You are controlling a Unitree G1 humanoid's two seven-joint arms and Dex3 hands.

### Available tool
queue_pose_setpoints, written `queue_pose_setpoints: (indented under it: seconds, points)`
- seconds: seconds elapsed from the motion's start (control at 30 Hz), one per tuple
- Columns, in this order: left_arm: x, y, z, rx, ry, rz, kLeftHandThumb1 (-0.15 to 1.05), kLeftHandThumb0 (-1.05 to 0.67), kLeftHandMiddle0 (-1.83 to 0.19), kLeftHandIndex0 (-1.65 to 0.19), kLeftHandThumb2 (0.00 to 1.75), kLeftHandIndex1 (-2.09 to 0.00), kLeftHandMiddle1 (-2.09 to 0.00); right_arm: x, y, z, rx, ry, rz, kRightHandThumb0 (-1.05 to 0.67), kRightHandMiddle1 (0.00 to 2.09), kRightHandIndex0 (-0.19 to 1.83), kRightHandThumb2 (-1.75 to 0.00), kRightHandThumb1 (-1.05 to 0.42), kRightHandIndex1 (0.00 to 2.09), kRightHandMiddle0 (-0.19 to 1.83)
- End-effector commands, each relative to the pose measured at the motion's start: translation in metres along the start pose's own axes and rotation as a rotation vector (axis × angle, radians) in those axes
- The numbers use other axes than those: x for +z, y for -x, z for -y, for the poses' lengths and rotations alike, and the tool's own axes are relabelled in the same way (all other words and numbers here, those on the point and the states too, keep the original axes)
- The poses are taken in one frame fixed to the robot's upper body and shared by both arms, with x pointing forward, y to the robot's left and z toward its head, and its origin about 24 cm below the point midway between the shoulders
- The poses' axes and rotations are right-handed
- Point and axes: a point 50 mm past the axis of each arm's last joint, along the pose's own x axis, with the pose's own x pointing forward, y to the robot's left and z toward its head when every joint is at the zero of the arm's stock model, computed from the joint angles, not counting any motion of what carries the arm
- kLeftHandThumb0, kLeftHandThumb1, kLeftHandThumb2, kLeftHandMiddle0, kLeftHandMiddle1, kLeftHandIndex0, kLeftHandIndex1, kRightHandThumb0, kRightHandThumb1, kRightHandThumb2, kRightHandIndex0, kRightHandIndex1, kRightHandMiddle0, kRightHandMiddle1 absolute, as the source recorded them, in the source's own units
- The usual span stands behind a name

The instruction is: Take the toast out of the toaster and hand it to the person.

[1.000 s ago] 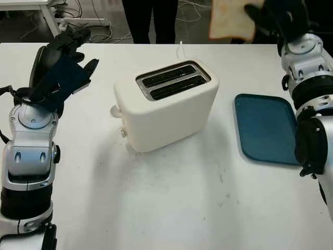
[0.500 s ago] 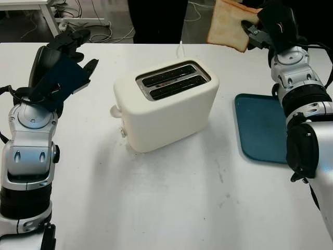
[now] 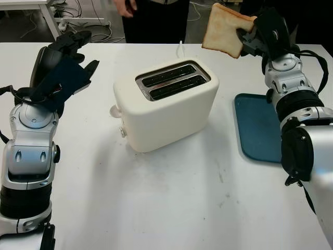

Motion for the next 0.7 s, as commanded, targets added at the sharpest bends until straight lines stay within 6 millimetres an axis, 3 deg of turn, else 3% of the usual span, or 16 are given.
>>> queue_pose_setpoints:
  seconds: [0.0, 0.4, 0.67]
  points:
    - [0.002, 0.000, -0.002, 0.006, -0.022, 0.010, 0.92, -0.38, -0.10, -0.41, 0.47, -0.13, -0.86, -0.001, 0.001, -0.002, 0.010, -0.030, 0.006, -0.27, 1.75, 0.73, -0.44, -0.92, 1.75, 0.33]
    - [0.002, 0.001, -0.001, 0.012, -0.013, 0.011, 0.92, -0.37, -0.09, -0.40, 0.47, -0.12, -0.86, -0.004, 0.001, -0.008, 0.031, -0.015, -0.013, -0.18, 1.75, 0.73, -0.41, -0.92, 1.75, 0.33]
    - [0.001, 0.001, -0.001, 0.012, 0.000, 0.014, 0.92, -0.37, -0.07, -0.39, 0.48, -0.12, -0.86, -0.009, 0.003, -0.015, 0.041, -0.029, -0.033, -0.16, 1.75, 0.62, -0.42, -0.92, 1.75, 0.22]
